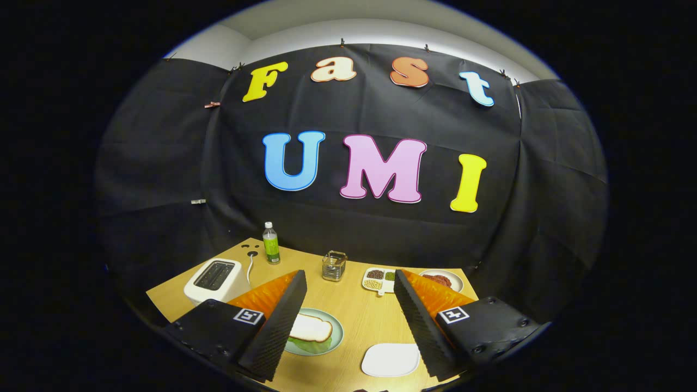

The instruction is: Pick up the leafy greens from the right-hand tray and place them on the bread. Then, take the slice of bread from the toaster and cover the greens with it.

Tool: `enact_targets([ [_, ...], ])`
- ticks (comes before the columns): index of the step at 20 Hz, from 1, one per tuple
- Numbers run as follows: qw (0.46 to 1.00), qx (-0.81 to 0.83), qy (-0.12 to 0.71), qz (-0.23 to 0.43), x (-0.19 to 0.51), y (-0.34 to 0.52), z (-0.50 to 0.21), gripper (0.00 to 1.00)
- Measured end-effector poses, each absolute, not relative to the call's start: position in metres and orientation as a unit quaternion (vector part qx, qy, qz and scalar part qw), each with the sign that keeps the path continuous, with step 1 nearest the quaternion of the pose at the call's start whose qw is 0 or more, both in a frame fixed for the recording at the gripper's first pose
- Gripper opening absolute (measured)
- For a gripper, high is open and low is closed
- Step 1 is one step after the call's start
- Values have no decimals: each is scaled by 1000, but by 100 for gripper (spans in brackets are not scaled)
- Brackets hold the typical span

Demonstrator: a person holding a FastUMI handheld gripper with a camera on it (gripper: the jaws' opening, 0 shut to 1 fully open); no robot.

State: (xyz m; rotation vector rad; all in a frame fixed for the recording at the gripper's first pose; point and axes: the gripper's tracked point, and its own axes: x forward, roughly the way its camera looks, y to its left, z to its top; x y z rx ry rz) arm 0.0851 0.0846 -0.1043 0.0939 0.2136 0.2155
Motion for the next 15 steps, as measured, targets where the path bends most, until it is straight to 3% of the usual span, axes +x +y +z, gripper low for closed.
enact_targets([
  [15,988,22,102,113,36,114,-102,98],
])
